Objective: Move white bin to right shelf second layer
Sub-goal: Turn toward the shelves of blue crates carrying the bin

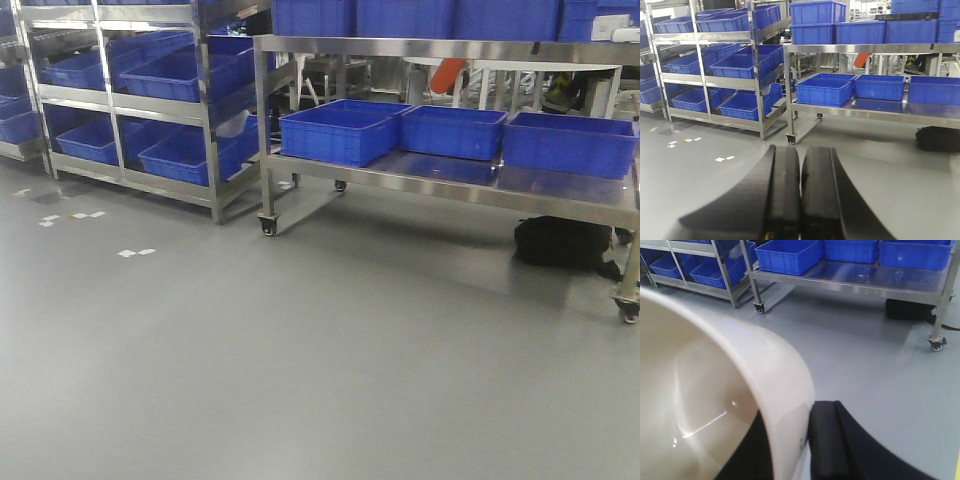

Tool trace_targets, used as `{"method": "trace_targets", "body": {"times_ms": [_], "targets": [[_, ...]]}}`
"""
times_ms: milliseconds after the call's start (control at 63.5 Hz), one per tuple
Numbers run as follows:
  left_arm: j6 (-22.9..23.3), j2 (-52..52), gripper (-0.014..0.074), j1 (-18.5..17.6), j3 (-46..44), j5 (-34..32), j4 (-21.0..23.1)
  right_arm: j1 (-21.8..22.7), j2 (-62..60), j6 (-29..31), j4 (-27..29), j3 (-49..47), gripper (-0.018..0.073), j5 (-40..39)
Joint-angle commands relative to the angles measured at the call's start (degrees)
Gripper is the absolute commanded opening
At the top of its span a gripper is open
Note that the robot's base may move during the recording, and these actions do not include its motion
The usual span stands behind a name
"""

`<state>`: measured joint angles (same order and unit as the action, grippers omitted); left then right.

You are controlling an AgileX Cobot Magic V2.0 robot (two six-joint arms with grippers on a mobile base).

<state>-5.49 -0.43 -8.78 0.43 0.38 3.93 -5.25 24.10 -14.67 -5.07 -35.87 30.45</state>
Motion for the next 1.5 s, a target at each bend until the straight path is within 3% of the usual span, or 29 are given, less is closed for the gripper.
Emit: {"method": "trace_targets", "body": {"times_ms": [0,1479], "targets": [[0.43,-0.76,0.0085,0.03,1.90,-4.99,0.29,0.44,0.65,0.12,-0.41,-1.66,0.0057,-6.14],[0.43,-0.76,0.0085,0.03,1.90,-4.99,0.29,0.44,0.65,0.12,-0.41,-1.66,0.0057,-6.14]]}}
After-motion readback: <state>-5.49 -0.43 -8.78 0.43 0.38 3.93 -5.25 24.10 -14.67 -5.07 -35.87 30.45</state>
